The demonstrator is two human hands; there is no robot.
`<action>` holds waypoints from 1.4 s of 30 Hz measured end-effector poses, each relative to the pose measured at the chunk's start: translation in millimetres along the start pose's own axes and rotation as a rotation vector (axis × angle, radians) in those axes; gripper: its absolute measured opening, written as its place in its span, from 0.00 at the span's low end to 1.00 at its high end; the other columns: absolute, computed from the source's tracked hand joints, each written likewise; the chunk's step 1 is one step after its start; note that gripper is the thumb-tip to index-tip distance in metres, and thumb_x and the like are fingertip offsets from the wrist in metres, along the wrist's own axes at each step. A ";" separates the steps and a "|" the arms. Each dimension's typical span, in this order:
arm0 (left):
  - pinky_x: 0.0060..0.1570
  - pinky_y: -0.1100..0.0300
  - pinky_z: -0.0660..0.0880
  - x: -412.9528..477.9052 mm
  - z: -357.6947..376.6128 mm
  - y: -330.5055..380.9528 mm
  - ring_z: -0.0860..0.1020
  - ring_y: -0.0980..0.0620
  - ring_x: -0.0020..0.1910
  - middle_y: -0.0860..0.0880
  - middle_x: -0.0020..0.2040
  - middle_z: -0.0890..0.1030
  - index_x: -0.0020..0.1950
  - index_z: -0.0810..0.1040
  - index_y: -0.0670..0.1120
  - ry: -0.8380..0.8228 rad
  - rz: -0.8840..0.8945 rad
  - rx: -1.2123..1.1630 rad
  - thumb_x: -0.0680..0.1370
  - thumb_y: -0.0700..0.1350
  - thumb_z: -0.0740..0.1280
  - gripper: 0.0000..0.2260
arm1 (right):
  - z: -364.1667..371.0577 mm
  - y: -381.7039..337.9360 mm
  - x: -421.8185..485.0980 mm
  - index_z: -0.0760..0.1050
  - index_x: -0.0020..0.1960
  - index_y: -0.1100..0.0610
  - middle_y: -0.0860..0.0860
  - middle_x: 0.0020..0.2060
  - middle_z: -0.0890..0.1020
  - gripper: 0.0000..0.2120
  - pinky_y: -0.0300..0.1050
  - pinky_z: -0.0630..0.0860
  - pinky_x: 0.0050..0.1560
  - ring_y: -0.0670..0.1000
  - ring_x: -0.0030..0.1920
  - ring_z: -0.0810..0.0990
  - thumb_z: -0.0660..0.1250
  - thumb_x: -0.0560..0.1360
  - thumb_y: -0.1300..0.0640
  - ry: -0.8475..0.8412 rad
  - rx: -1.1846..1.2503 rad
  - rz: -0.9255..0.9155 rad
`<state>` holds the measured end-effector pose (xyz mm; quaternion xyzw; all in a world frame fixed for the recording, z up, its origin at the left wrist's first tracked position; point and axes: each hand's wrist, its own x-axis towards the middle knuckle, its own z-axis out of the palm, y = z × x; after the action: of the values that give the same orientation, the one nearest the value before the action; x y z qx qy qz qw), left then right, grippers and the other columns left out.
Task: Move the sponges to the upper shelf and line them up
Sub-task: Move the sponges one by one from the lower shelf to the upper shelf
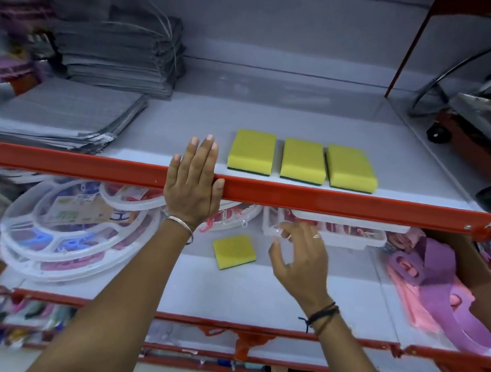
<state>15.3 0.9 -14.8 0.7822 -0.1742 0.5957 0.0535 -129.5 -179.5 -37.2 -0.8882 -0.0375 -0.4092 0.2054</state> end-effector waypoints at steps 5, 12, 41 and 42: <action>0.74 0.55 0.49 -1.1 5.3 -0.2 0.53 0.53 0.76 0.48 0.69 0.70 0.72 0.63 0.45 0.042 0.019 -0.019 0.79 0.52 0.46 0.23 | 63.3 11.0 -30.5 0.77 0.54 0.59 0.53 0.43 0.80 0.17 0.41 0.75 0.42 0.50 0.45 0.77 0.61 0.71 0.52 -0.460 0.078 0.127; 0.74 0.56 0.50 -2.5 9.5 -0.3 0.54 0.54 0.76 0.49 0.69 0.68 0.71 0.62 0.45 0.069 0.025 -0.024 0.79 0.52 0.45 0.23 | 141.0 38.7 -24.8 0.56 0.75 0.59 0.56 0.74 0.62 0.35 0.50 0.61 0.71 0.58 0.74 0.60 0.65 0.71 0.57 -1.005 0.005 0.197; 0.75 0.56 0.46 9.3 -8.1 5.5 0.50 0.54 0.77 0.46 0.70 0.70 0.73 0.62 0.44 -0.109 -0.061 -0.058 0.79 0.52 0.48 0.24 | -102.4 -31.8 60.6 0.67 0.52 0.55 0.43 0.37 0.67 0.26 0.44 0.63 0.32 0.48 0.37 0.68 0.72 0.64 0.40 -0.760 0.031 0.434; 0.75 0.56 0.46 9.2 -8.4 5.2 0.50 0.54 0.77 0.45 0.71 0.69 0.73 0.62 0.44 -0.120 -0.063 -0.062 0.79 0.51 0.48 0.24 | -114.0 -31.6 69.7 0.68 0.50 0.55 0.44 0.36 0.68 0.25 0.47 0.66 0.35 0.50 0.38 0.69 0.72 0.63 0.41 -0.711 0.030 0.433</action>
<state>8.0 -3.5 -4.3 0.8197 -0.1708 0.5400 0.0858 -171.9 -202.8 91.3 -0.9584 0.0757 -0.0238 0.2742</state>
